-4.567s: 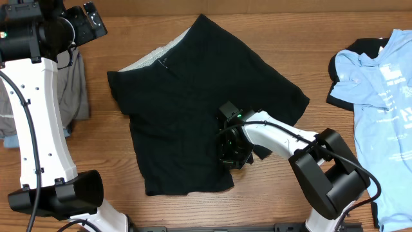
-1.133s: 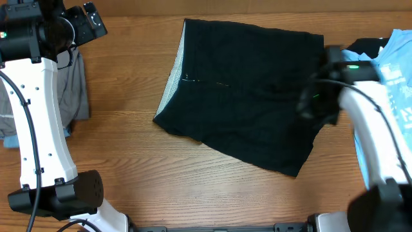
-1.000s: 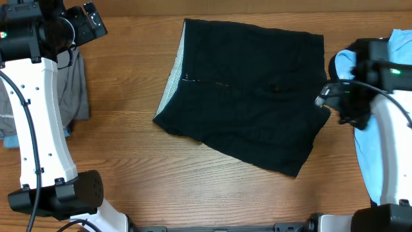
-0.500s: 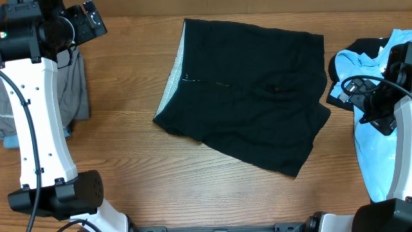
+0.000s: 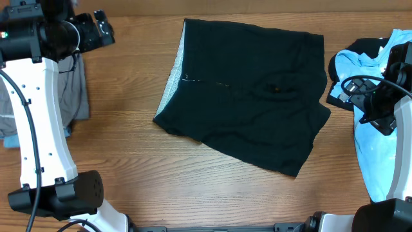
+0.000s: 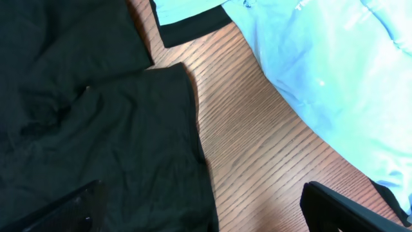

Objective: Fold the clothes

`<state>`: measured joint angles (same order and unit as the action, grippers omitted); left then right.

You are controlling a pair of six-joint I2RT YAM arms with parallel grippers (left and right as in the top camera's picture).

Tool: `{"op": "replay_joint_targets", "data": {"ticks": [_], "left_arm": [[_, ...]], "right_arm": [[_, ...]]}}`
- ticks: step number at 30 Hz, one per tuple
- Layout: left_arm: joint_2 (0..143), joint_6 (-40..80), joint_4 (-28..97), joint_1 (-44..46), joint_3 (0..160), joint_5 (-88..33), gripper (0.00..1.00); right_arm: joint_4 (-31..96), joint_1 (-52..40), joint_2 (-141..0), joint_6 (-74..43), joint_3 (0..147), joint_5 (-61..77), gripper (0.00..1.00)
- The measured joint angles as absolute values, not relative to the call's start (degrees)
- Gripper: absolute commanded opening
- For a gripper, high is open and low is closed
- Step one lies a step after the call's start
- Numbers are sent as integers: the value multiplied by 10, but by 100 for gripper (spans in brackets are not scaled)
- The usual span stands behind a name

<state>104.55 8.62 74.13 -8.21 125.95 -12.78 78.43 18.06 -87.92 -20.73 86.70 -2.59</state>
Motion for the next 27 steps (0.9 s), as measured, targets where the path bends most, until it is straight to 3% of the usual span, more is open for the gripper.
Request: {"op": "replay_joint_targets", "data": {"ticks": [7, 18, 27], "left_arm": [[1065, -19, 721, -17, 1174, -164, 71], [1320, -105, 657, 53, 1135, -265, 72], [1356, -102, 555, 60, 1133, -312, 76]], "right_arm": [[784, 181, -879, -208, 867, -26, 100], [785, 181, -879, -207, 867, -26, 100], [785, 181, -879, -208, 867, -26, 100]]}}
